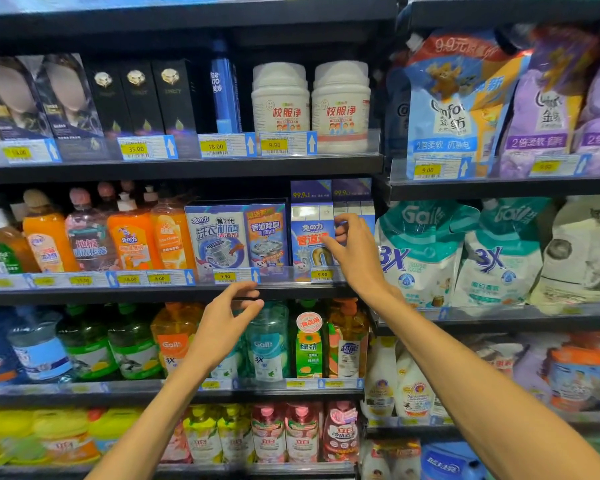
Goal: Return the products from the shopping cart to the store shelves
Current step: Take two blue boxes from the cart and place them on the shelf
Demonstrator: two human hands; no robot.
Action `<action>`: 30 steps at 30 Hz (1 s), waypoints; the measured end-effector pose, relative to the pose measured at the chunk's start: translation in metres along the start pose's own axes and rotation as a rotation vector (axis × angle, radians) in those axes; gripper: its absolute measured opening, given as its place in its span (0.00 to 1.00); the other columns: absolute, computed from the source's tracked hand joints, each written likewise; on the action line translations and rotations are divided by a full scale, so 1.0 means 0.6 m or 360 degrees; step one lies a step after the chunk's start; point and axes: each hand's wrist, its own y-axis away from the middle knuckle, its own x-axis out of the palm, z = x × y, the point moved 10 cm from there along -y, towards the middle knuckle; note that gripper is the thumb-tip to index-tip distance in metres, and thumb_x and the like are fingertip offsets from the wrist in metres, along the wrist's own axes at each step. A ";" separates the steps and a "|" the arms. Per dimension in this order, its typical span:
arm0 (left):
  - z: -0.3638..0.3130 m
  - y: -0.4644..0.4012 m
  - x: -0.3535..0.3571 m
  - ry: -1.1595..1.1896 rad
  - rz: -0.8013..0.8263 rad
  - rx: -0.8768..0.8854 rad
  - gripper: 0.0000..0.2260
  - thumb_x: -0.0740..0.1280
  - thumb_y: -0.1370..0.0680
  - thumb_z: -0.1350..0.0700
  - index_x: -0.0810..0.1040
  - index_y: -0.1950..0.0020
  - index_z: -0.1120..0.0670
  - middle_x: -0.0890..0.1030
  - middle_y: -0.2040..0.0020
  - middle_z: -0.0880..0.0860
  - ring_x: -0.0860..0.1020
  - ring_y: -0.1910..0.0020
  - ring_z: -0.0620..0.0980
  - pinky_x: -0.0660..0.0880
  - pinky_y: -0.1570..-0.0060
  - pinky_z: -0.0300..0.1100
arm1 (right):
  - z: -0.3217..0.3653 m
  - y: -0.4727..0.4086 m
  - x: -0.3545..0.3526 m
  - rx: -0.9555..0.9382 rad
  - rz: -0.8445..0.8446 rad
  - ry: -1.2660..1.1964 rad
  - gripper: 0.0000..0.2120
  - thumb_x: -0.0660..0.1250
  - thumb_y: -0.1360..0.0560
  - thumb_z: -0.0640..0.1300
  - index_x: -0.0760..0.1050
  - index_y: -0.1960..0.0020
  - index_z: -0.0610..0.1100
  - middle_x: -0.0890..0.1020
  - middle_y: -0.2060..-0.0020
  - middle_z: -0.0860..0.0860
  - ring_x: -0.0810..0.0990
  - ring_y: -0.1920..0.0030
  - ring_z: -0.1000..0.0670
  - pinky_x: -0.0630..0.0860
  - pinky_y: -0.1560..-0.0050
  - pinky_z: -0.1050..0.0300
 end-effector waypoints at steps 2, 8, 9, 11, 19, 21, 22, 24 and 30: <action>-0.002 -0.001 0.006 0.0003 0.0014 -0.0001 0.15 0.70 0.21 0.50 0.76 0.35 0.46 0.83 0.44 0.42 0.80 0.47 0.35 0.78 0.45 0.40 | 0.001 0.002 -0.005 -0.0027 -0.0016 0.0016 0.16 0.70 0.23 0.47 0.71 0.38 0.45 0.75 0.48 0.50 0.76 0.55 0.55 0.77 0.54 0.60; -0.006 0.003 0.026 -0.0004 0.0037 0.0012 0.15 0.70 0.21 0.52 0.77 0.34 0.48 0.83 0.44 0.42 0.80 0.48 0.35 0.75 0.51 0.30 | 0.004 0.021 -0.025 -0.0069 -0.0033 -0.0065 0.12 0.70 0.22 0.47 0.72 0.41 0.47 0.77 0.54 0.51 0.78 0.59 0.55 0.80 0.57 0.58; -0.006 0.006 0.029 -0.0004 0.0049 0.0012 0.15 0.70 0.21 0.52 0.77 0.34 0.48 0.83 0.44 0.42 0.81 0.48 0.36 0.75 0.51 0.30 | 0.006 0.026 -0.028 -0.0090 -0.0028 -0.0060 0.11 0.69 0.22 0.47 0.73 0.42 0.47 0.77 0.55 0.51 0.78 0.60 0.54 0.80 0.58 0.56; -0.006 0.012 0.036 -0.0011 0.0067 0.0020 0.14 0.70 0.21 0.51 0.77 0.35 0.48 0.83 0.44 0.43 0.80 0.48 0.37 0.76 0.50 0.31 | 0.009 0.034 -0.032 -0.0115 -0.0006 -0.0044 0.11 0.69 0.22 0.48 0.73 0.42 0.47 0.77 0.55 0.51 0.79 0.59 0.53 0.80 0.57 0.55; -0.002 0.028 0.050 -0.0041 0.0077 0.0027 0.13 0.70 0.20 0.53 0.78 0.36 0.49 0.83 0.45 0.44 0.81 0.48 0.38 0.75 0.52 0.26 | 0.015 0.070 -0.032 -0.0147 0.0092 -0.0018 0.11 0.67 0.21 0.50 0.74 0.42 0.47 0.78 0.54 0.52 0.78 0.56 0.53 0.79 0.54 0.52; 0.010 0.041 0.051 -0.0086 0.0076 0.0024 0.13 0.70 0.21 0.53 0.78 0.37 0.49 0.83 0.46 0.44 0.81 0.48 0.37 0.76 0.49 0.28 | 0.009 0.093 -0.023 -0.0126 0.0150 -0.0045 0.10 0.67 0.21 0.50 0.75 0.42 0.48 0.79 0.55 0.52 0.79 0.55 0.53 0.79 0.54 0.52; 0.023 0.053 0.053 -0.0109 0.0080 0.0014 0.12 0.70 0.21 0.53 0.79 0.38 0.49 0.84 0.46 0.44 0.81 0.48 0.36 0.76 0.47 0.30 | 0.004 0.110 -0.015 -0.0103 0.0194 -0.0055 0.09 0.67 0.21 0.49 0.75 0.42 0.48 0.80 0.55 0.52 0.79 0.55 0.53 0.79 0.54 0.52; 0.058 0.088 0.061 -0.0157 0.0109 -0.0028 0.11 0.70 0.21 0.53 0.79 0.38 0.50 0.83 0.46 0.45 0.81 0.48 0.37 0.78 0.45 0.35 | -0.012 0.154 0.006 -0.0056 0.0293 -0.0080 0.09 0.68 0.22 0.49 0.77 0.43 0.48 0.81 0.57 0.52 0.80 0.57 0.53 0.80 0.54 0.50; 0.194 0.243 0.099 -0.0333 0.0313 -0.0302 0.12 0.70 0.21 0.51 0.80 0.39 0.51 0.83 0.43 0.49 0.82 0.45 0.48 0.79 0.43 0.50 | -0.063 0.324 0.093 0.0077 0.0666 -0.0068 0.09 0.68 0.23 0.45 0.78 0.44 0.45 0.82 0.61 0.52 0.79 0.62 0.54 0.75 0.56 0.56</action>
